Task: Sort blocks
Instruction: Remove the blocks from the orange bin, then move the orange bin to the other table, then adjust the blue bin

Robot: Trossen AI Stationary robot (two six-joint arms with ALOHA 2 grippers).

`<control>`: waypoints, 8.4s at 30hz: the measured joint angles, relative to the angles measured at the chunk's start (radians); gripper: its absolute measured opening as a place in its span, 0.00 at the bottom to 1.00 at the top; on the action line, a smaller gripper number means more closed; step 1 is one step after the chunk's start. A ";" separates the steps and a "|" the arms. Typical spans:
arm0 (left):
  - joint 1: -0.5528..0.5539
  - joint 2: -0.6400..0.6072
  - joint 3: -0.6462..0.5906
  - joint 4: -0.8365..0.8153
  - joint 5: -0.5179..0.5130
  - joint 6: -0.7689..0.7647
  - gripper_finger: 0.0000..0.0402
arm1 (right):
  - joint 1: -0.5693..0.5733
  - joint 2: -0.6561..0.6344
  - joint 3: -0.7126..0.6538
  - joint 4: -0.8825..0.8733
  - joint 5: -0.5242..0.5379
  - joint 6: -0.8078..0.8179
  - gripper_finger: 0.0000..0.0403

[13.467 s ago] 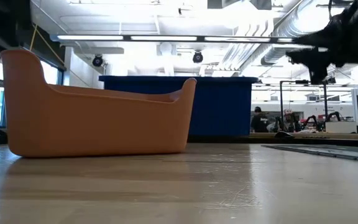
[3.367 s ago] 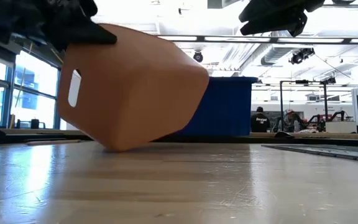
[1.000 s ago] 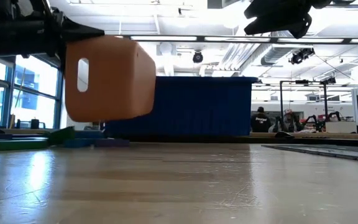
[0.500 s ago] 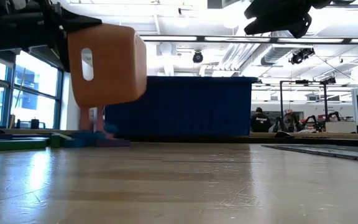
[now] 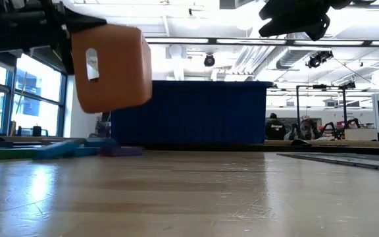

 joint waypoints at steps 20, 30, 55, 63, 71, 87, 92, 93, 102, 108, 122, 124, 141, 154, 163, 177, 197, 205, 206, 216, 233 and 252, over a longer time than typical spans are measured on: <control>0.000 -0.008 0.000 0.195 0.096 0.056 0.00 | 0.000 0.000 0.000 0.000 0.000 -0.008 0.41; 0.001 -0.022 0.002 0.150 0.060 0.048 0.00 | 0.000 0.000 -0.001 0.004 0.001 -0.008 0.41; -0.041 0.187 0.620 -1.179 0.037 -0.136 0.00 | 0.008 -0.030 -0.001 -0.011 0.083 -0.049 0.41; -0.124 0.518 0.959 -1.502 0.078 -0.160 0.00 | 0.089 -0.144 -0.001 -0.064 0.159 -0.046 0.41; -0.126 0.878 1.378 -1.935 0.173 -0.123 0.00 | 0.198 -0.267 -0.001 -0.109 0.294 -0.053 0.41; -0.103 1.185 1.666 -2.071 0.271 0.283 0.02 | 0.163 -0.282 -0.001 -0.217 -0.035 0.034 0.41; -0.068 1.176 1.667 -2.067 0.284 0.291 0.09 | 0.045 -0.227 -0.001 -0.264 -0.134 -0.051 0.41; -0.060 1.175 1.667 -2.065 0.300 0.296 0.12 | 0.023 -0.214 -0.001 -0.265 -0.150 -0.098 0.41; 0.020 1.164 1.667 -2.062 0.462 0.323 0.43 | -0.174 -0.142 -0.001 -0.257 -0.342 -0.270 0.49; 0.060 1.068 1.666 -2.103 0.558 0.271 0.55 | -0.267 -0.091 0.000 -0.244 -0.503 -0.390 0.61; -0.126 0.698 1.667 -2.191 0.175 -0.009 0.57 | -0.351 0.105 -0.001 -0.215 -0.613 -0.518 0.40; -0.191 0.666 1.667 -2.202 0.085 -0.041 0.57 | -0.361 0.116 -0.001 -0.217 -0.618 -0.517 0.27; -0.506 0.722 1.569 -2.228 -0.453 -0.337 0.57 | -0.352 -0.059 0.330 -0.508 -0.238 -0.547 0.01; -0.468 0.773 1.468 -2.202 -0.513 -0.418 0.57 | -0.719 -0.111 0.723 -0.777 0.128 -0.678 0.00; -0.447 0.773 1.467 -2.204 -0.526 -0.365 0.57 | -1.317 -0.108 0.761 -0.683 -0.213 -0.701 0.00; -0.269 0.767 1.263 -2.193 -0.481 -0.339 0.57 | -1.777 0.209 0.742 -0.676 -0.530 -0.542 0.00; -0.175 0.766 1.239 -2.176 -0.547 -0.242 0.57 | -1.870 0.535 0.742 -0.546 -0.626 -0.528 0.00; -0.176 0.766 1.239 -2.177 -0.547 -0.241 0.57 | -1.867 0.535 0.742 -0.520 -0.633 -0.526 0.10; -0.176 0.766 1.239 -2.177 -0.547 -0.241 0.57 | -1.867 0.535 0.742 -0.517 -0.633 -0.525 0.13; -0.180 0.766 1.239 -2.177 -0.545 -0.245 0.57 | -1.867 0.504 0.742 -0.496 -0.628 -0.550 0.33; -0.180 0.764 1.239 -2.178 -0.542 -0.261 0.57 | -1.865 0.365 0.740 -0.503 -0.559 -0.577 0.33; -0.179 0.764 1.239 -2.193 -0.541 -0.263 0.57 | -1.843 0.478 0.743 -0.501 -0.440 -0.574 0.33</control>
